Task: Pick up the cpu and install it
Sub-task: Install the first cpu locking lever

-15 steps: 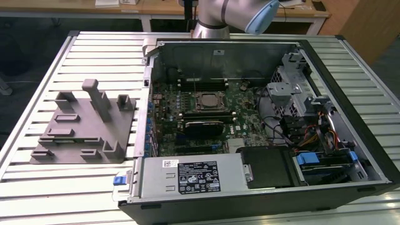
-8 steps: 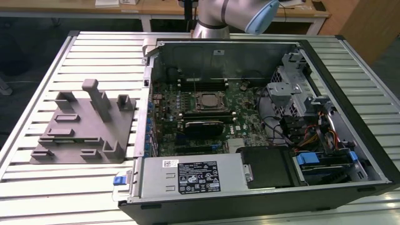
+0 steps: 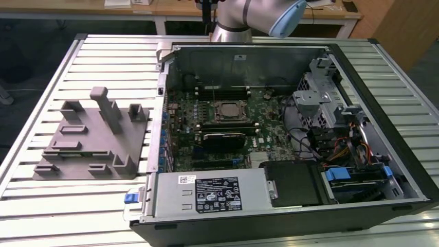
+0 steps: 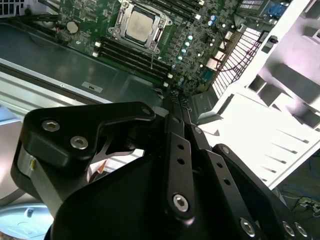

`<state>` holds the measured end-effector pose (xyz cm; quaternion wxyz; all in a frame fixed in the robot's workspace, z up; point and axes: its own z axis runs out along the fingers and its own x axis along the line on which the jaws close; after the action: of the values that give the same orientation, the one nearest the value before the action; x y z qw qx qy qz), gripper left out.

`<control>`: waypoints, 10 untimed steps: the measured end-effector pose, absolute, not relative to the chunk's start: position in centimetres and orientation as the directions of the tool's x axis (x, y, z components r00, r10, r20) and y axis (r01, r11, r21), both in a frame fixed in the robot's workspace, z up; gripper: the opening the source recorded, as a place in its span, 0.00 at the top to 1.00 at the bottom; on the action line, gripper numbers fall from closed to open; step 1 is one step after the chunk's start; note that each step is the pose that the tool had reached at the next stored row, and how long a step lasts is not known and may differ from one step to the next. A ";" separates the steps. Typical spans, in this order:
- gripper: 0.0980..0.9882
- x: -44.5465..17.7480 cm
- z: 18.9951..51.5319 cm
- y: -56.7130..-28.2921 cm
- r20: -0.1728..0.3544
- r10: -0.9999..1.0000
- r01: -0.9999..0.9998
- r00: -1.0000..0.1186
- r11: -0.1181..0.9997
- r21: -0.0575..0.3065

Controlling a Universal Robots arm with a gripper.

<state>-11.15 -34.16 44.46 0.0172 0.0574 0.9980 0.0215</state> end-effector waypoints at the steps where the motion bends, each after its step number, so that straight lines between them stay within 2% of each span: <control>1: 0.99 -11.1 44.4 -34.2 -0.032 0.115 0.114 -0.993 0.992 0.045; 10: 0.99 -11.2 44.1 -34.2 -0.032 0.115 0.114 -0.993 0.992 0.045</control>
<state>-11.15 -34.16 44.06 0.0172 0.0574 0.9980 0.0215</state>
